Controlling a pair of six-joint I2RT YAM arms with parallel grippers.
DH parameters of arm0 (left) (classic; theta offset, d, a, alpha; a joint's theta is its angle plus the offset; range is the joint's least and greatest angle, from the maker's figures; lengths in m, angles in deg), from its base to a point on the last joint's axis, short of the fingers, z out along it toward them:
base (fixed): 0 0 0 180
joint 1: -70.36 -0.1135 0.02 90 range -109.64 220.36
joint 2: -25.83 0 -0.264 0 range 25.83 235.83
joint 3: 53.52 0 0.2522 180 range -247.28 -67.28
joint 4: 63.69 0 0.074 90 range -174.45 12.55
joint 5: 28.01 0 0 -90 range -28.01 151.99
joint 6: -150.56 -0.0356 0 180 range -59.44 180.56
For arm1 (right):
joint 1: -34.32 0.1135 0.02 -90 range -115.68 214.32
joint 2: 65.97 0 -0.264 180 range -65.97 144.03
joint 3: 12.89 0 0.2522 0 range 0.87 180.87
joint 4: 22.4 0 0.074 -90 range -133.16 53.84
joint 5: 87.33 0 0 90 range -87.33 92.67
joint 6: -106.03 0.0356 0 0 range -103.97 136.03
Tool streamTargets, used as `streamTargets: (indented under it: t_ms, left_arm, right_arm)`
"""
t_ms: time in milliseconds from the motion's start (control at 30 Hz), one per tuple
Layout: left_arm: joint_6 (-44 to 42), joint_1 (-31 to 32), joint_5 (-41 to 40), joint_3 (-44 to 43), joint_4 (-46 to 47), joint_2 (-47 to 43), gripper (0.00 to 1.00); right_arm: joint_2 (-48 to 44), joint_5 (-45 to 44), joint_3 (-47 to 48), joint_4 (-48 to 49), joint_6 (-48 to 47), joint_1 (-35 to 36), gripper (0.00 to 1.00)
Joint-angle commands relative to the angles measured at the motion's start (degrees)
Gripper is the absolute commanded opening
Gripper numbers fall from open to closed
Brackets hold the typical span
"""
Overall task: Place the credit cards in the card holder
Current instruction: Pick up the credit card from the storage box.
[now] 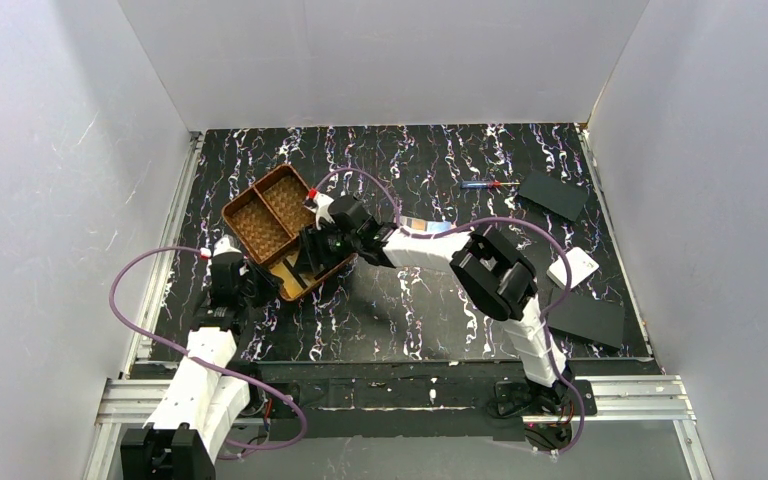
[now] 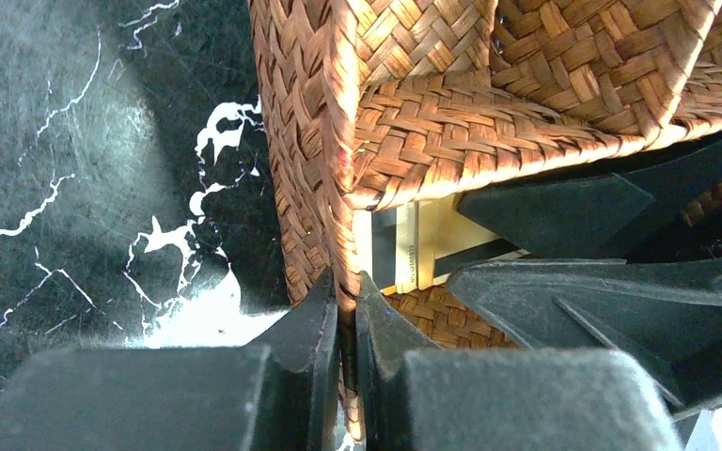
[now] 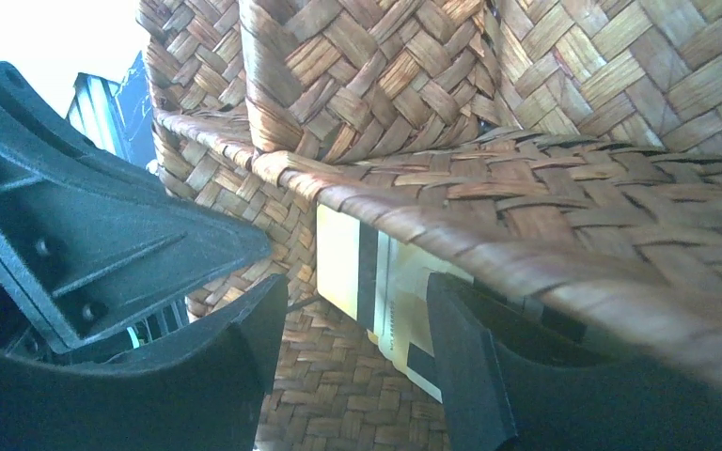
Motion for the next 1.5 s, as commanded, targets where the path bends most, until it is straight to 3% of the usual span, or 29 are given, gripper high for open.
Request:
streamTargets:
  t_ms: [0, 500, 867, 967, 1000, 1067, 1167, 1267, 1300, 1333, 1367, 1400, 1467]
  left_arm:
    - [1.7, 0.0, 4.1, -0.7, 4.1, -2.5, 0.0]
    - [2.3, 0.0, 5.3, -0.4, 6.0, -1.1, 0.0]
    - [1.8, 0.0, 4.5, -1.0, 5.3, 0.8, 0.0]
    - [1.4, 0.0, 3.7, -1.7, 3.3, 0.9, 0.0]
    - [0.4, 0.0, 3.5, -2.3, 1.9, 1.0, 0.0]
    - [-5.4, 0.1, 1.4, -5.7, -4.4, 1.1, 0.0]
    - [-13.0, 0.1, -1.2, -13.8, -13.4, 4.0, 0.0]
    - [-12.7, 0.6, -0.5, -15.3, -16.6, 6.4, 0.0]
    - [-12.4, 1.6, -1.6, -15.3, -17.3, 6.3, 0.0]
    - [-12.9, 3.4, -4.2, -16.4, -19.6, 6.5, 0.0]
    - [-11.9, 3.4, -6.6, -17.1, -21.2, 7.1, 0.0]
    - [-10.7, 3.4, -7.6, -19.8, -24.2, 9.7, 0.0]
    - [-9.7, 3.4, -6.4, -21.9, -25.7, 12.3, 0.0]
  right_arm:
    - [3.2, -1.9, 2.2, 2.8, 2.0, 0.7, 0.65]
    - [8.2, 1.1, 5.1, 0.5, 5.7, 2.2, 0.57]
    - [8.0, 14.5, 4.7, 16.2, 20.0, 2.4, 0.42]
    - [5.2, 10.2, 4.6, 10.9, 14.7, 2.0, 0.42]
    - [3.8, 6.3, 5.6, 3.9, 9.7, 1.5, 0.43]
    - [1.4, -0.1, 11.7, -14.3, -9.2, -0.1, 0.51]
    - [-2.8, 3.3, 13.0, -19.3, -15.8, -3.4, 0.61]
    - [-5.1, 5.9, 13.2, -19.5, -19.8, -3.4, 0.69]
    - [-5.3, 5.8, 13.9, -19.5, -19.5, -3.5, 0.72]
    - [-6.2, 12.1, 13.5, -11.7, -9.4, -5.0, 0.76]
    - [-6.7, 14.5, 12.0, -3.8, -1.7, -5.5, 0.91]
    - [-6.9, 12.5, 12.5, -2.7, 2.0, -4.0, 0.98]
    - [-6.0, 11.4, 13.8, -3.5, 3.6, -2.4, 0.98]
